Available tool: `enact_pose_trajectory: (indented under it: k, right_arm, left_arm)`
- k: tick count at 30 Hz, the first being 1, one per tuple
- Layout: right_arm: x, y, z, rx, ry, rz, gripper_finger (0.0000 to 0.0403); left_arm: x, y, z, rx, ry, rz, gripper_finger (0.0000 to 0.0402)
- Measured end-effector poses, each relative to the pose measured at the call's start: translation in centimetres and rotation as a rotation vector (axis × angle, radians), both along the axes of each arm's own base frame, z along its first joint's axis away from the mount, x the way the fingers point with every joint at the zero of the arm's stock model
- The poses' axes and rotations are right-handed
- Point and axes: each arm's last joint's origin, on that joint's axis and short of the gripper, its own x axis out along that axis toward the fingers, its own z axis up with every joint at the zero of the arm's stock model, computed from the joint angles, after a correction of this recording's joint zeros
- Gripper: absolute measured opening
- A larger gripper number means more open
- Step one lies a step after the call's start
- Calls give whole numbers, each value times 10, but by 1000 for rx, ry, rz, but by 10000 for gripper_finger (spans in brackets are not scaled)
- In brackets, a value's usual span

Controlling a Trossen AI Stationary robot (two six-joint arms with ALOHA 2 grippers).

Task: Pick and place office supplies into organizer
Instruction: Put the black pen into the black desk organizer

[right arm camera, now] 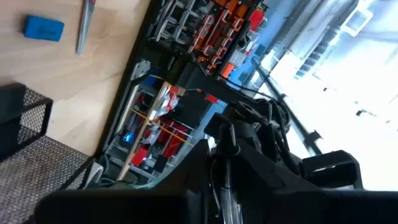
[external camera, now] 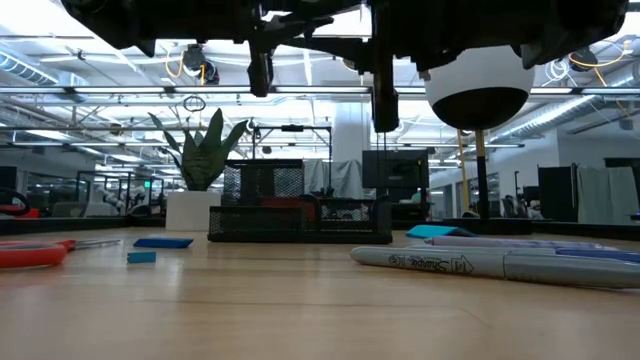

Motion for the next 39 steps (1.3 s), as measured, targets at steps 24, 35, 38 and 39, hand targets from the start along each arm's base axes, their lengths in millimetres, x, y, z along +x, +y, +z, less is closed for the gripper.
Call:
enact_pose_trajectory:
  k: [24, 35, 38, 39]
  right_arm:
    - [-4, 11, 23, 225, -111, -123, 35]
    - [-16, 3, 54, 388, -192, -211, 19]
    - [-19, 2, 61, 460, -214, -205, 19]
    - [-20, 1, 63, 488, -228, -204, 19]
  left_arm:
    - [0, 7, -3, 156, 23, -31, 176]
    - [-19, 16, 22, 254, 10, 34, 199]
    - [-29, 14, 31, 293, 19, 59, 200]
    - [-32, 13, 34, 306, 18, 71, 200]
